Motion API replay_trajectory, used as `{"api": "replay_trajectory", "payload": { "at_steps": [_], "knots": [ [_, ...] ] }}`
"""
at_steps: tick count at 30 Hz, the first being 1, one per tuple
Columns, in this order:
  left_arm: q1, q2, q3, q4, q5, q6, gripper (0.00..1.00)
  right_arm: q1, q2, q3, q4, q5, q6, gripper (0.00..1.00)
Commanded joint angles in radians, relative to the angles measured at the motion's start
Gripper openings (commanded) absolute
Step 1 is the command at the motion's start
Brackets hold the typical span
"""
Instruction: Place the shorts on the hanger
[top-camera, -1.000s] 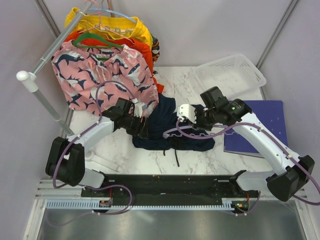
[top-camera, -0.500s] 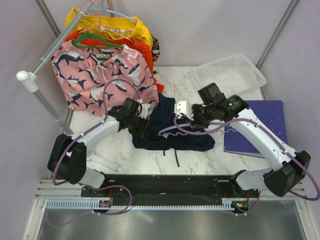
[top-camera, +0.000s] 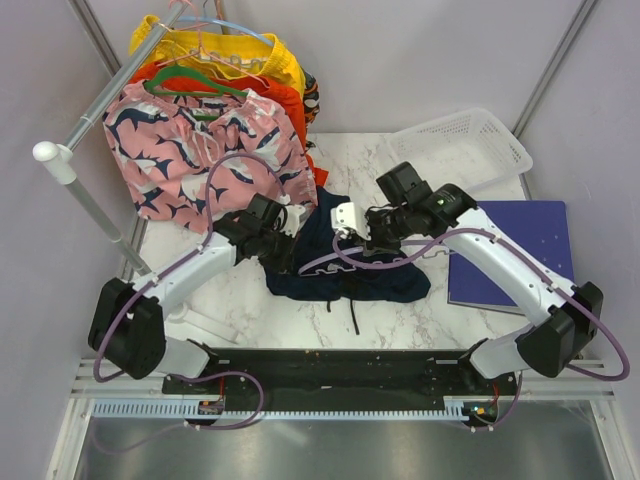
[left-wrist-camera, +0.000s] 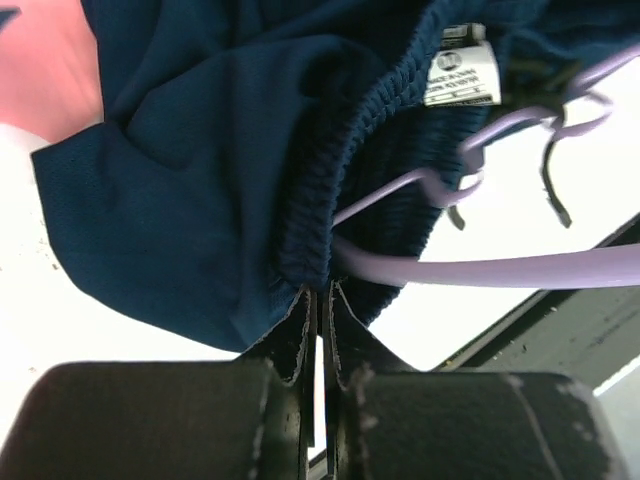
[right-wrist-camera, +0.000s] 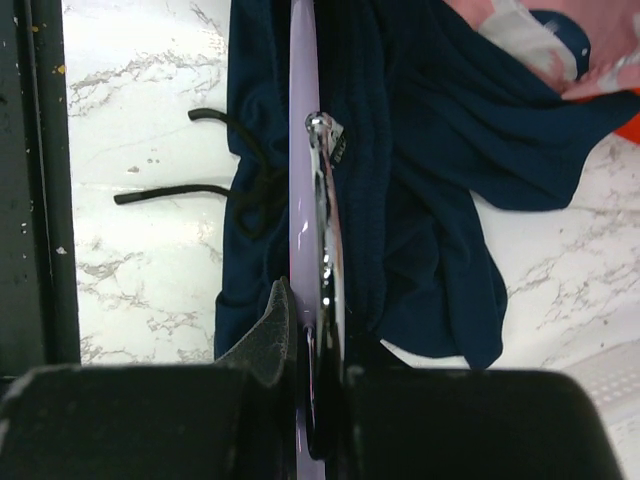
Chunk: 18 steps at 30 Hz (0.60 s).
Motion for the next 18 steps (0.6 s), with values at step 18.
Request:
{"api": "replay_trajectory", "payload": {
  "at_steps": [18],
  "knots": [
    [-0.046, -0.112, 0.158, -0.098, 0.203, 0.007, 0.02, 0.073, 0.103, 0.077, 0.223, -0.098, -0.051, 0.00]
  ]
}}
